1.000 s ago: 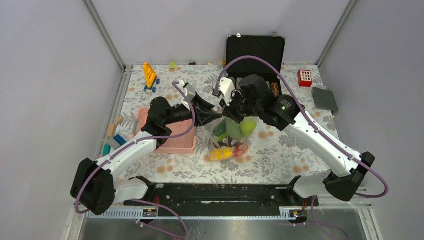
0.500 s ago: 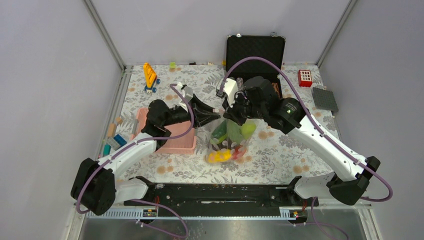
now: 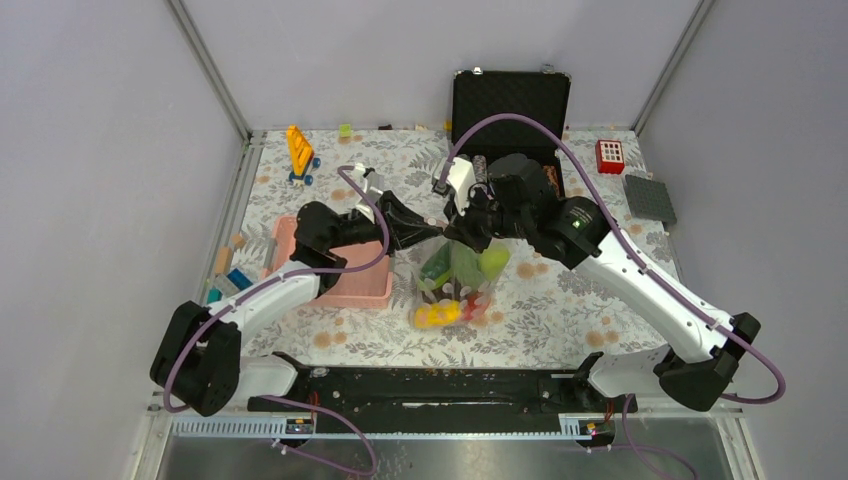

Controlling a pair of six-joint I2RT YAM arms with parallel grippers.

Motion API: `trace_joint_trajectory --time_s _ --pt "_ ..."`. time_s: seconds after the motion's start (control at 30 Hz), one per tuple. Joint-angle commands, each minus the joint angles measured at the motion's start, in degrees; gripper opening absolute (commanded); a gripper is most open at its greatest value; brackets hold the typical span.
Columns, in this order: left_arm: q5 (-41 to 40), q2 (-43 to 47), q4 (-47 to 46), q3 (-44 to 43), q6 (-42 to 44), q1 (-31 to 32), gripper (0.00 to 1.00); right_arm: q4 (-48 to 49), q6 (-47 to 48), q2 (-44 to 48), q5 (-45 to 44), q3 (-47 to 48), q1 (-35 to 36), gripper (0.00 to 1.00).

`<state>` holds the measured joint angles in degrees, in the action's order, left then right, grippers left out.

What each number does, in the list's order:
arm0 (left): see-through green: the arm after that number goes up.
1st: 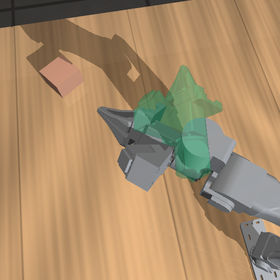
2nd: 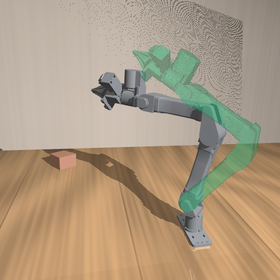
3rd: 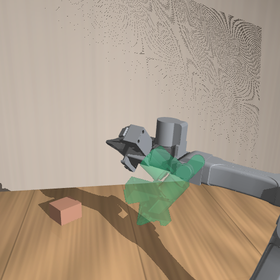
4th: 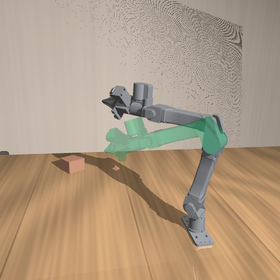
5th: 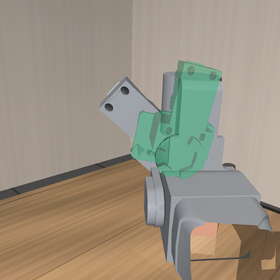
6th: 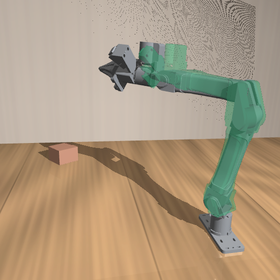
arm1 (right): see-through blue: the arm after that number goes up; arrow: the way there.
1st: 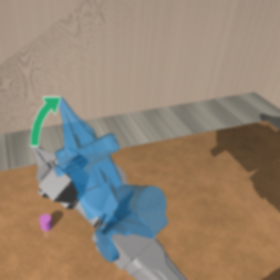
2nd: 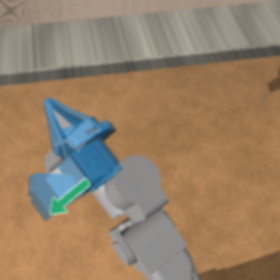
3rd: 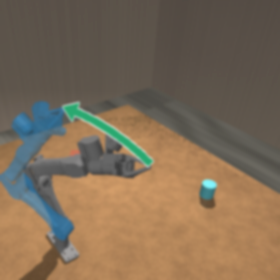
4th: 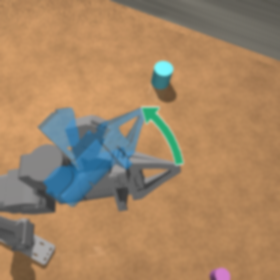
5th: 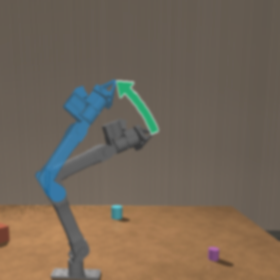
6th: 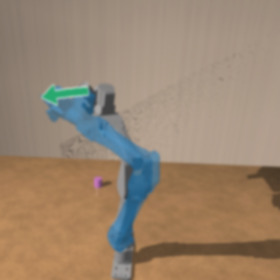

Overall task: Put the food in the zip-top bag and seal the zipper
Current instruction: Zip the zipper food storage bag at the center of the board.

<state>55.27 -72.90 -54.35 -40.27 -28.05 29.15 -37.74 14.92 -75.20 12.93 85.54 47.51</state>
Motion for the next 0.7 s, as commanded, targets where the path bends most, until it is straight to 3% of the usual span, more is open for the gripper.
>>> trace_joint_trajectory --time_s 0.0,0.07,0.13,0.27,0.37,0.5,0.67 --pt "2.16 -0.13 -6.80 -0.74 -1.11 -0.19 0.00 5.94 -1.13 2.53 2.16 0.13 -0.09 0.00" --pt "2.43 -0.10 -8.33 -0.25 -1.66 -0.14 0.00 5.92 -0.63 2.74 1.92 -0.29 -0.06 0.03" --pt "1.91 0.54 -7.50 0.01 -0.97 -0.14 0.00 5.74 0.36 3.16 1.20 -0.45 -0.05 0.25" --pt "1.19 3.05 0.43 -0.56 4.12 -0.19 0.00 5.70 2.22 3.99 -0.32 0.40 -0.05 0.44" --pt "0.13 6.22 11.54 -2.09 11.37 -0.02 0.00 5.03 2.32 3.58 1.63 2.61 -0.05 0.56" --pt "-4.88 10.51 27.68 -5.26 23.58 1.36 0.00 4.60 4.31 2.10 5.87 5.08 -0.09 0.60" --pt "-6.82 12.37 29.74 -5.43 25.04 2.29 0.00 1.60 4.52 -2.24 10.43 9.41 -0.05 0.62"
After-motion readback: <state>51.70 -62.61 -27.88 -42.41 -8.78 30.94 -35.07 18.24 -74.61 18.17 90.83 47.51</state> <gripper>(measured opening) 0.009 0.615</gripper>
